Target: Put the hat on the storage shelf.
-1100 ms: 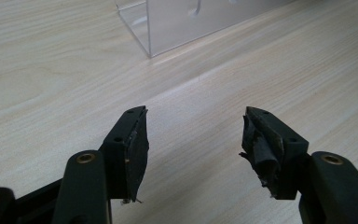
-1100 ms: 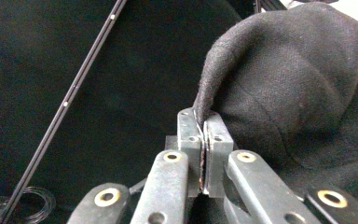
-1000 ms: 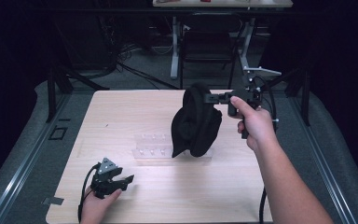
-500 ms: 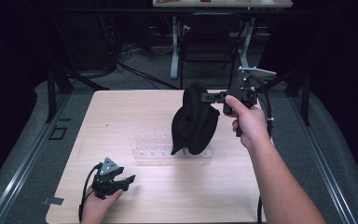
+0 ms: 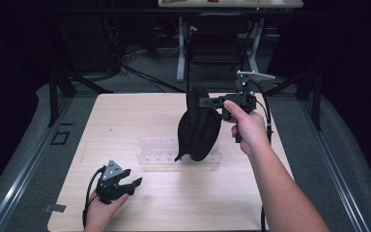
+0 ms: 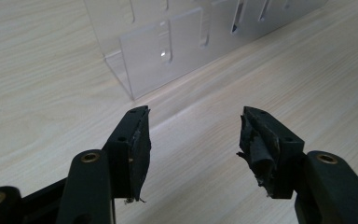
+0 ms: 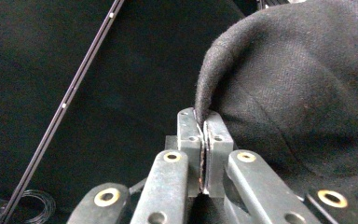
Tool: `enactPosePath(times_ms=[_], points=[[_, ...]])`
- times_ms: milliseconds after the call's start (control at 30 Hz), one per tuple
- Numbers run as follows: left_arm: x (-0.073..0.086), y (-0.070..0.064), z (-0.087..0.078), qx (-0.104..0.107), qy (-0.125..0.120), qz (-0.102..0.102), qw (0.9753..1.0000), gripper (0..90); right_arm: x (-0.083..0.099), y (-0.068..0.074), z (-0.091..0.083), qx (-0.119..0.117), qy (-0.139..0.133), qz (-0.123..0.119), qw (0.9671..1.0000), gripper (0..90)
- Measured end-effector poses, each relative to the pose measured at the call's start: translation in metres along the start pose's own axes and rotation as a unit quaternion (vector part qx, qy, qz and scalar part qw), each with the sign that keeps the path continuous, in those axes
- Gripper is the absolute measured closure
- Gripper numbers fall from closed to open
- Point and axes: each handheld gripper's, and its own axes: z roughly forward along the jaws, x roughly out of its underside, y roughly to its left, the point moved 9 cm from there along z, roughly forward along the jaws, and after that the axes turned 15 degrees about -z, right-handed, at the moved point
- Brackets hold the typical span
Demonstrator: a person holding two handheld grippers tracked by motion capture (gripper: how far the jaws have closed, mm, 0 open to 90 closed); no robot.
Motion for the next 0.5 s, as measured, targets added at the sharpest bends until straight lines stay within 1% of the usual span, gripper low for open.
enactPosePath(times_ms=[67, 200, 333, 367, 400, 433, 500], points=[[-0.003, -0.004, -0.001, 0.004, -0.006, 0.002, 1.0000, 43.2, 0.000, 0.001, 0.003, -0.002, -0.003, 0.000, 1.0000, 88.7], [-0.009, -0.014, -0.004, 0.012, -0.007, 0.013, 0.9998, 43.7, 0.000, 0.003, 0.006, -0.003, 0.000, -0.002, 1.0000, 88.7], [-0.015, -0.022, -0.007, 0.023, -0.010, 0.020, 0.9995, 45.3, -0.001, 0.007, 0.011, -0.002, 0.003, -0.005, 1.0000, 88.7], [-0.018, -0.025, -0.008, 0.026, -0.009, 0.025, 0.9993, 46.0, -0.001, 0.007, 0.011, -0.002, 0.005, -0.005, 1.0000, 88.7], [-0.020, -0.026, -0.008, 0.025, -0.010, 0.025, 0.9993, 46.2, -0.001, 0.008, 0.013, -0.003, 0.004, -0.006, 1.0000, 88.7], [-0.024, -0.028, -0.007, 0.030, -0.010, 0.027, 0.9991, 46.9, -0.001, 0.008, 0.013, -0.003, 0.005, -0.007, 1.0000, 88.7], [-0.031, -0.032, -0.007, 0.035, -0.015, 0.026, 0.9990, 48.0, -0.001, 0.009, 0.016, -0.003, 0.004, -0.007, 1.0000, 88.7]])
